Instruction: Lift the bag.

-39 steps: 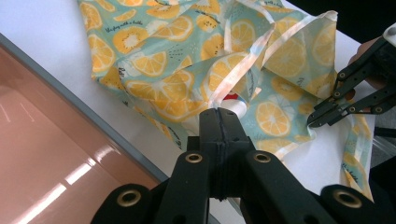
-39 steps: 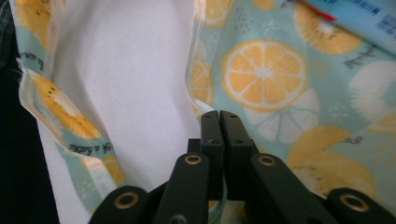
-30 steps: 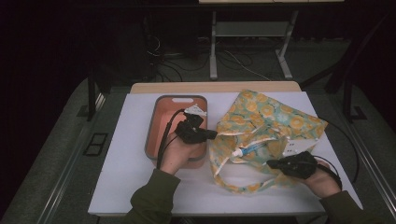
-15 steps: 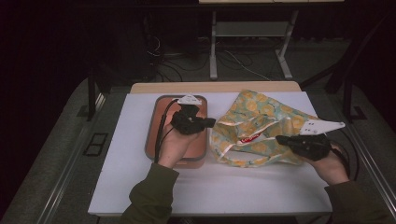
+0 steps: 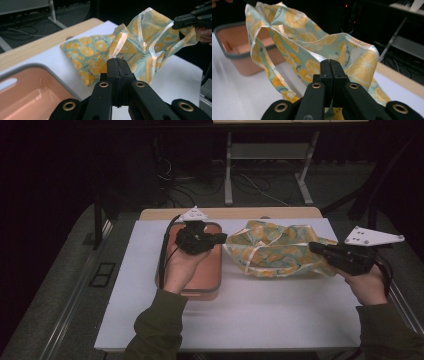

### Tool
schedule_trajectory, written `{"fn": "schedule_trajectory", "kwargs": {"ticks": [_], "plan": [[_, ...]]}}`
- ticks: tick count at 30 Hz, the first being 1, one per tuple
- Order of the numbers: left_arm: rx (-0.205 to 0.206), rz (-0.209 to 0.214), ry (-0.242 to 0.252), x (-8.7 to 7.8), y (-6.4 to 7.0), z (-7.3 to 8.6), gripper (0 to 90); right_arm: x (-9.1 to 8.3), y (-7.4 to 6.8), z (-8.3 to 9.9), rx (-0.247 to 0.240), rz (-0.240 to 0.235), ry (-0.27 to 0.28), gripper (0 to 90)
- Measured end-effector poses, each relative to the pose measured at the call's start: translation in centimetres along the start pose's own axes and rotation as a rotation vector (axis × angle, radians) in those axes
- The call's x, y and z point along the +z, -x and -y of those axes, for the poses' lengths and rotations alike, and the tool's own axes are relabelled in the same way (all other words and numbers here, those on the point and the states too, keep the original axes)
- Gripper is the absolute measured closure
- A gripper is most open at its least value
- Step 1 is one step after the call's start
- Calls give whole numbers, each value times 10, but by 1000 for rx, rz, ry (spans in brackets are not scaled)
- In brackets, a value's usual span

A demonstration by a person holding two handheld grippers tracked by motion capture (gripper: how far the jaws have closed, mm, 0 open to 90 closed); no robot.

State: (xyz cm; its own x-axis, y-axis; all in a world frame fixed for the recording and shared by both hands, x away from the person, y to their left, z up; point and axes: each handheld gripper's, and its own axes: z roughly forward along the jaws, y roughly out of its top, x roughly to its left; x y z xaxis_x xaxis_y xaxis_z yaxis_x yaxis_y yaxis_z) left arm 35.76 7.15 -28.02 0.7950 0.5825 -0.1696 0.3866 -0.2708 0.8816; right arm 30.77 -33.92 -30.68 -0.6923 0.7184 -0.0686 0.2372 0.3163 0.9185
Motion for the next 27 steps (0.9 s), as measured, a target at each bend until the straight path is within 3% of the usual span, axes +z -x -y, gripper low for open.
{"fn": "schedule_trajectory", "kwargs": {"ticks": [4, 13, 18, 27], "plan": [[3, -7, 30, -4, 1, -4, 900, -1, 1, -5, 3, -1, 23, 895], [-16, 18, -11, 11, -12, 13, 897, 15, 7, 10, 29, -9, -50, 894], [-3, 29, -27, 19, -17, 25, 887, 26, 10, 20, 47, -13, -88, 894], [11, 58, -40, 11, -24, 55, 653, 38, 15, 40, 112, -64, -137, 888]]}}
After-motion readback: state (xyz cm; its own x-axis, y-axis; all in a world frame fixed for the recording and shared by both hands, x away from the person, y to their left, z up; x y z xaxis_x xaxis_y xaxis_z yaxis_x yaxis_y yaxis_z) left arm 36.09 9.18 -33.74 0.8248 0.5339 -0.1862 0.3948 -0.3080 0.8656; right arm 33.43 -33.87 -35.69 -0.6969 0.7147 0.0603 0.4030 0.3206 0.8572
